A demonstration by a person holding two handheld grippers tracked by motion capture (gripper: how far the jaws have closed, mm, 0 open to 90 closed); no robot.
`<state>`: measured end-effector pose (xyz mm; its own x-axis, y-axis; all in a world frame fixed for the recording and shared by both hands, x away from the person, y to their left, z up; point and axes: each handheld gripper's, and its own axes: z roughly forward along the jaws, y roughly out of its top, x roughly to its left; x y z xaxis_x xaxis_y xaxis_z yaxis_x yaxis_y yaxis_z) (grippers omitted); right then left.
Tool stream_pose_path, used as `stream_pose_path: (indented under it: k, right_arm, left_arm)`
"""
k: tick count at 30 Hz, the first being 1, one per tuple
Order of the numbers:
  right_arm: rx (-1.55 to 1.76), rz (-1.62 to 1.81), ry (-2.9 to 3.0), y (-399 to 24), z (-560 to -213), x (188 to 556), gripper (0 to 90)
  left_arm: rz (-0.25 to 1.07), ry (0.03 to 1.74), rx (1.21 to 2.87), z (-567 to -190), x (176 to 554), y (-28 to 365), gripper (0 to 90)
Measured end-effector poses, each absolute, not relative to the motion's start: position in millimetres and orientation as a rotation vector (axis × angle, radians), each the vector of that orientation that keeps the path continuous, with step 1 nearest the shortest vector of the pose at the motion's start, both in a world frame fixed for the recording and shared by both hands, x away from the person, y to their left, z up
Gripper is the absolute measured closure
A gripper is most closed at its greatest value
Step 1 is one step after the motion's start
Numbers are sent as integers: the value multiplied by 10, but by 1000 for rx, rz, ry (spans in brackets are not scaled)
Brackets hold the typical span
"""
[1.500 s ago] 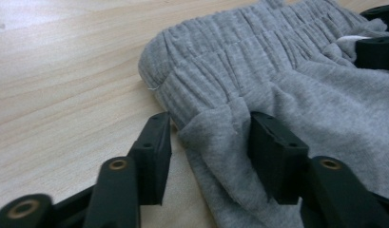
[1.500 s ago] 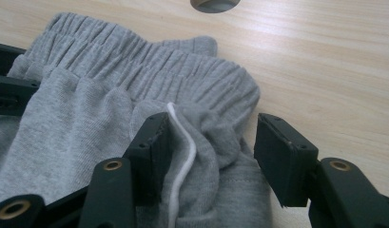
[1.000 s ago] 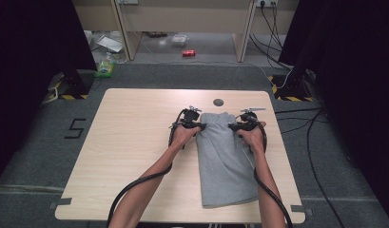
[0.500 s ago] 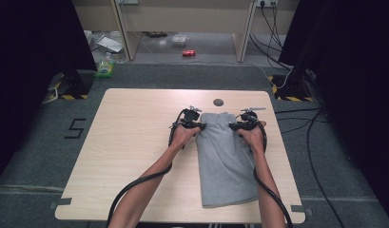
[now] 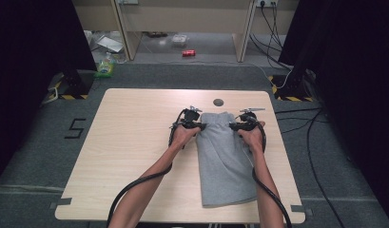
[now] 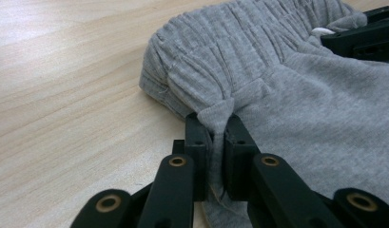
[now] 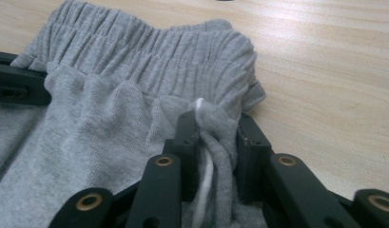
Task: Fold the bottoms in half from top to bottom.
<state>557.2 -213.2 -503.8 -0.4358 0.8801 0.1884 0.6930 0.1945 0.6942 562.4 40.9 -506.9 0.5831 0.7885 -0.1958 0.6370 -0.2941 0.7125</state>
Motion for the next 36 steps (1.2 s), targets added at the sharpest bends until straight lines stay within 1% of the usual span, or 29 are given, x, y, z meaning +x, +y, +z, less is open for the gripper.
stream_pose_path:
  k: [8, 15, 19, 24, 29, 36]
  right_arm:
    - [1480, 1092, 2202, -2139, -4989, 5531, 786]
    - [1441, 1133, 2186, -2147, -4828, 5485, 790]
    - [1419, 1161, 2174, -2146, -4701, 5459, 791]
    - [1392, 1208, 2151, -2165, -4549, 5438, 792]
    - [1351, 1246, 2138, -2185, -4409, 5376, 793]
    - [1288, 1298, 2136, -2253, -4275, 5181, 792]
  left_arm:
    - [251, 1120, 2026, -4995, 5619, 427, 838]
    - [255, 1106, 2002, -4852, 5619, 434, 853]
    - [278, 1091, 1989, -4730, 5627, 440, 857]
    - [306, 1052, 1958, -4484, 5612, 458, 860]
    - [339, 980, 1953, -4270, 5513, 430, 862]
    - [344, 918, 1950, -4153, 5311, 421, 863]
